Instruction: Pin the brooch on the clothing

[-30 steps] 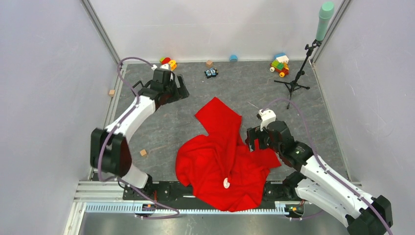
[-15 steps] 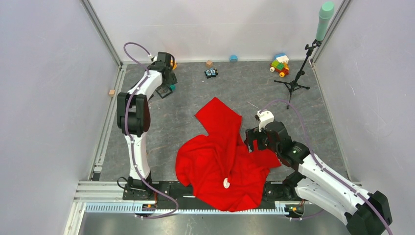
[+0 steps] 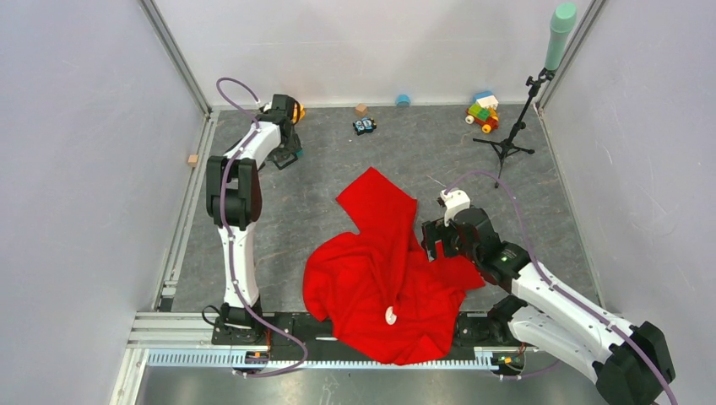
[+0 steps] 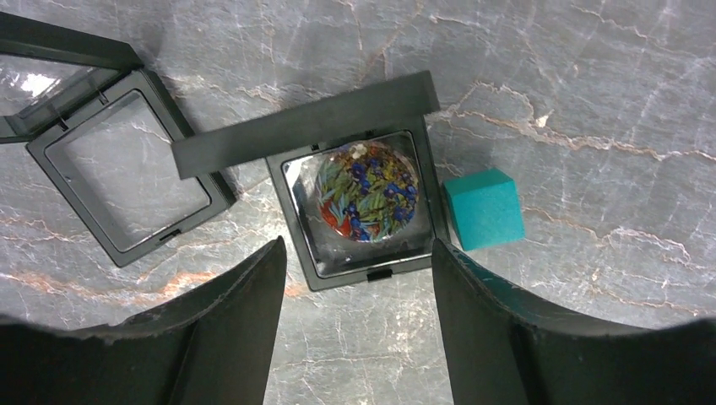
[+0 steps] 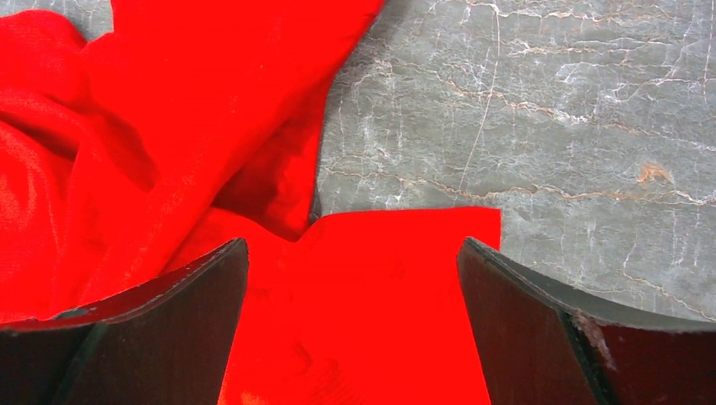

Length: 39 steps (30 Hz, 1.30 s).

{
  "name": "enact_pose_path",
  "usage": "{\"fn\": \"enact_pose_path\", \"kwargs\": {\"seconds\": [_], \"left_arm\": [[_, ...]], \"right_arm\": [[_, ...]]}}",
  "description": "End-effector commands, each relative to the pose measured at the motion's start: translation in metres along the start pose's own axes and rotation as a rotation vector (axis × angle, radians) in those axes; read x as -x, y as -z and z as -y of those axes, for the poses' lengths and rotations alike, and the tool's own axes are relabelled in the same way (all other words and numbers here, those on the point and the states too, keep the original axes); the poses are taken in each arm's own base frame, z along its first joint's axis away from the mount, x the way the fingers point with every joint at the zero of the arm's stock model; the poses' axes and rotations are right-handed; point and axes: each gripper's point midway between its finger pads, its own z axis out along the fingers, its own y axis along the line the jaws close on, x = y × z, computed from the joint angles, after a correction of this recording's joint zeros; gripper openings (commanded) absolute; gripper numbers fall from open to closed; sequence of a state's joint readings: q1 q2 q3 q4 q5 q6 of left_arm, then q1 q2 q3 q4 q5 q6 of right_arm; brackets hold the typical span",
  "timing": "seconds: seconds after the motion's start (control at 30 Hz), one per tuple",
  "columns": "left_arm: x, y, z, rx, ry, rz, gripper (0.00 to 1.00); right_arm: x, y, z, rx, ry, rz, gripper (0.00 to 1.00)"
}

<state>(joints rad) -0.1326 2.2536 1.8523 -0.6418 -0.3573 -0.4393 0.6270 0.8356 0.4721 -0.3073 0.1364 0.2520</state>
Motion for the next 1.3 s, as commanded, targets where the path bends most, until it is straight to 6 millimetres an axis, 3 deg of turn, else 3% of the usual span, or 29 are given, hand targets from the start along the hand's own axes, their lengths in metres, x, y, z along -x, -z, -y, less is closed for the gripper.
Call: {"fn": "enact_pose_path", "kwargs": {"seconds": [0.0, 0.13, 0.6, 0.83, 0.93, 1.07, 1.27], "left_arm": [[0.02, -0.005, -0.004, -0.023, 0.003, 0.029, 0.69], [0.017, -0.009, 0.002, -0.064, -0.034, 0.007, 0.69], [0.018, -0.022, -0.005, -0.101, -0.013, -0.027, 0.74], [0.013, -0.028, -0.006, -0.108, -0.016, -0.056, 0.71], [0.011, -0.029, -0.007, -0.111, -0.02, -0.063, 0.65], [0.011, -0.027, -0.008, -0.118, -0.039, -0.064, 0.48], [0.014, -0.017, -0.012, -0.119, -0.052, -0.05, 0.42]], "right_arm": [[0.009, -0.001, 0.0, -0.002, 0.005, 0.036, 0.98], [0.008, -0.001, -0.001, 0.006, 0.002, 0.036, 0.98], [0.006, -0.003, -0.006, 0.033, -0.004, 0.031, 0.98], [0.006, -0.003, -0.007, 0.037, -0.006, 0.033, 0.98], [0.006, -0.002, -0.006, 0.037, -0.007, 0.035, 0.98], [0.005, -0.002, -0.006, 0.039, -0.01, 0.035, 0.98], [0.007, -0.001, -0.008, 0.046, -0.015, 0.038, 0.98]]}}
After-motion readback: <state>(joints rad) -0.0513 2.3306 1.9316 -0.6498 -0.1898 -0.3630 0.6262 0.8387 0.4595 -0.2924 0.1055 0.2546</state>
